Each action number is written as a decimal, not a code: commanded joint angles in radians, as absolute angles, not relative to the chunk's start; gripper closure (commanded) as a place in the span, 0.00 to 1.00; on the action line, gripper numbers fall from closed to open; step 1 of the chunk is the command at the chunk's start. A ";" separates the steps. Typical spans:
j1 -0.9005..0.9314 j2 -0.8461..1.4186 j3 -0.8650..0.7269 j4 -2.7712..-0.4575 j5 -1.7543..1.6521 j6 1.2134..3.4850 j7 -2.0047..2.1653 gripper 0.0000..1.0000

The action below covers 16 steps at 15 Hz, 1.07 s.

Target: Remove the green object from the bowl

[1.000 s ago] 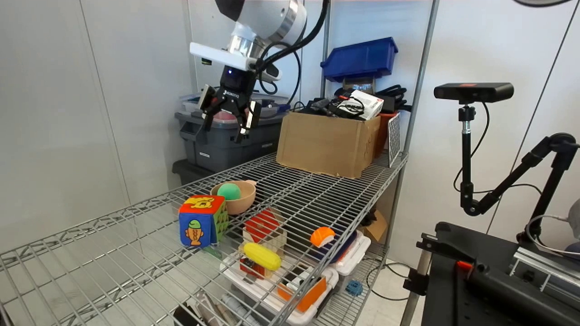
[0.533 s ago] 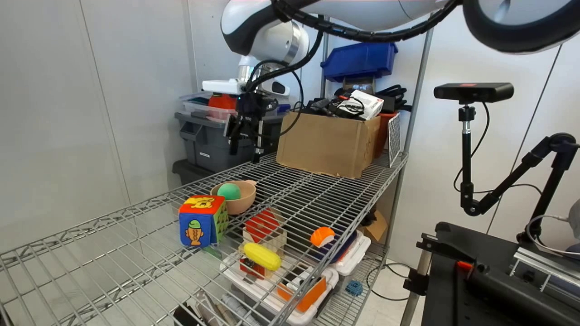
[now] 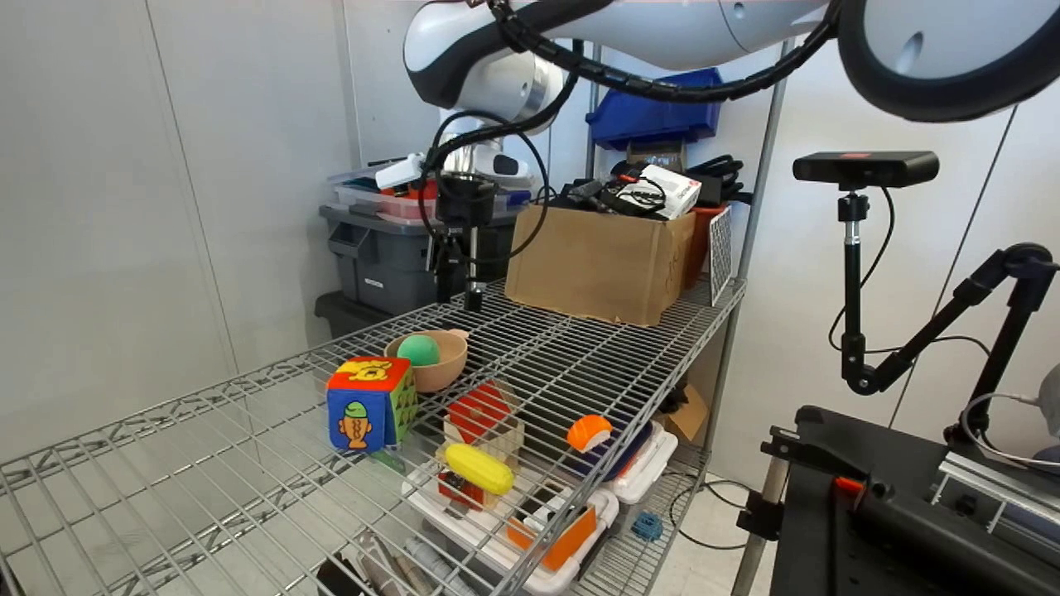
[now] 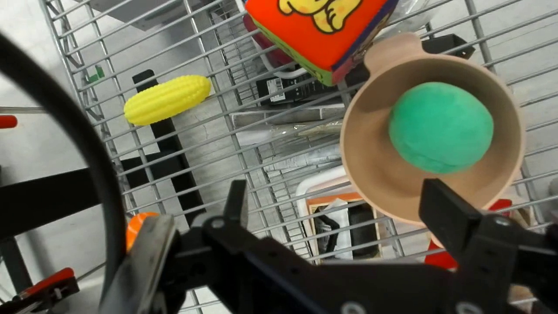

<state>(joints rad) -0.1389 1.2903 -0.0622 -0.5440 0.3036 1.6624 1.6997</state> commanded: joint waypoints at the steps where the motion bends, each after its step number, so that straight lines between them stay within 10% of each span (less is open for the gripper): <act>1: -0.141 1.323 -0.061 -0.481 0.310 1.637 1.796 0.00; 16: -0.084 1.390 -0.170 -0.465 0.207 1.788 2.109 0.00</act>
<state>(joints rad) -0.0990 1.3513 -0.1409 -0.5199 0.2406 1.7598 2.0753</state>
